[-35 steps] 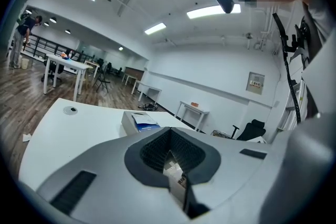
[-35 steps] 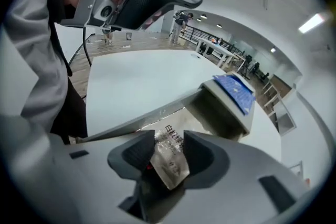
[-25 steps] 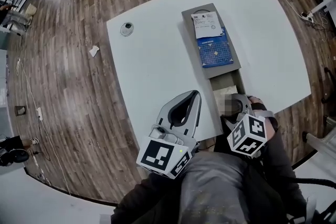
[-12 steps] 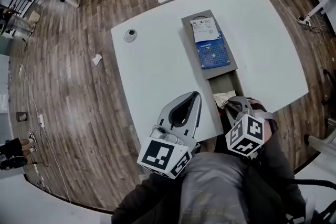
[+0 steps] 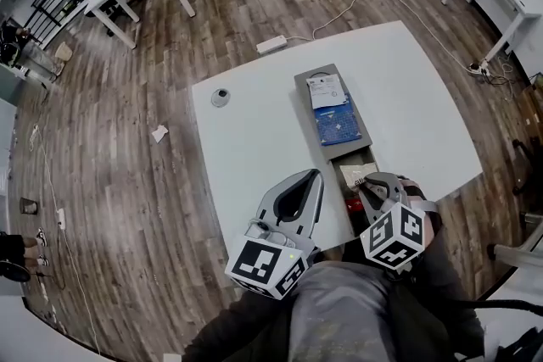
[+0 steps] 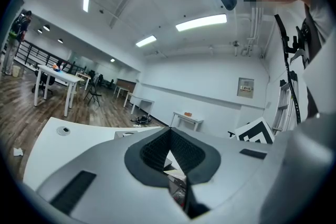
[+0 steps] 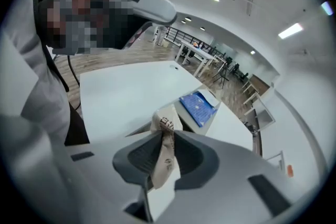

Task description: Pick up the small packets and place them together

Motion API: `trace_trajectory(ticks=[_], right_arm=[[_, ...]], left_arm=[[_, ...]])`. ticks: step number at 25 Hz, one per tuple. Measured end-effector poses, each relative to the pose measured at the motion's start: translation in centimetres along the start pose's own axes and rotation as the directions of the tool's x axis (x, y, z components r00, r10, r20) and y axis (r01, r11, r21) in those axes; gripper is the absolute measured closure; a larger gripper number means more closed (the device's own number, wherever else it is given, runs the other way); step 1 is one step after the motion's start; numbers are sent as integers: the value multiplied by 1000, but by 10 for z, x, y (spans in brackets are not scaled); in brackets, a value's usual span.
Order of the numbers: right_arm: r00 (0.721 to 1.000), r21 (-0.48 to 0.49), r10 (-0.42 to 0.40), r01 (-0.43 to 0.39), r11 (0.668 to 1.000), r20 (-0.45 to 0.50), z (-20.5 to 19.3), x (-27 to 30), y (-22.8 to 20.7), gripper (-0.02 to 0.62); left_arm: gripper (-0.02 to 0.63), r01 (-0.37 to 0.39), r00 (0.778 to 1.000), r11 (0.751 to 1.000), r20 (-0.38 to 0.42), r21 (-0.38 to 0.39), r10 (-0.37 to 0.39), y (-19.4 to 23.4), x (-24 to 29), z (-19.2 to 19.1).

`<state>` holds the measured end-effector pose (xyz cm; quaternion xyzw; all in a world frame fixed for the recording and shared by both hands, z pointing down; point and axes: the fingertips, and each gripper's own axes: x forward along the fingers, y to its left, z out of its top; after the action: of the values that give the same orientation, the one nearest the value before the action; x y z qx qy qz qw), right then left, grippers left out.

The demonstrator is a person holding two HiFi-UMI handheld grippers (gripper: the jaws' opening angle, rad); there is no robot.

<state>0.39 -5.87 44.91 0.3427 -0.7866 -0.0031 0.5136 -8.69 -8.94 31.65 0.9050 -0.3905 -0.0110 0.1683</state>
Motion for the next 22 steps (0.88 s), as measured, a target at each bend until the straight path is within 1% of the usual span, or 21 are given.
trace_trajectory(ticks=[5,9,13,17,20,22], right_arm=[[997,8,-30,29,1000,67,26,1,-29,522],[992,2,-70,70,998,105,48,14,-65,522],[989,-5,-96,97,995,115,63,38,-97,522],[993,-22,-60,63,998,98,62,62,-112,522],[997,-22,-7,9,1000,76,59,74,-108,514],[997,0,33,-34,999,69,58,80,-102,493]], left_arm=[[603,-38,999,999,7,-12,38,12,2,4],[603,-94,995,995,15,-27,95,32,5,7],[603,-156,988,987,10,-47,157,55,9,5],[603,-208,978,975,-18,-72,207,66,17,1],[603,-227,974,970,-40,-90,224,74,22,-2],[603,-231,973,968,-49,-98,228,79,23,-4]])
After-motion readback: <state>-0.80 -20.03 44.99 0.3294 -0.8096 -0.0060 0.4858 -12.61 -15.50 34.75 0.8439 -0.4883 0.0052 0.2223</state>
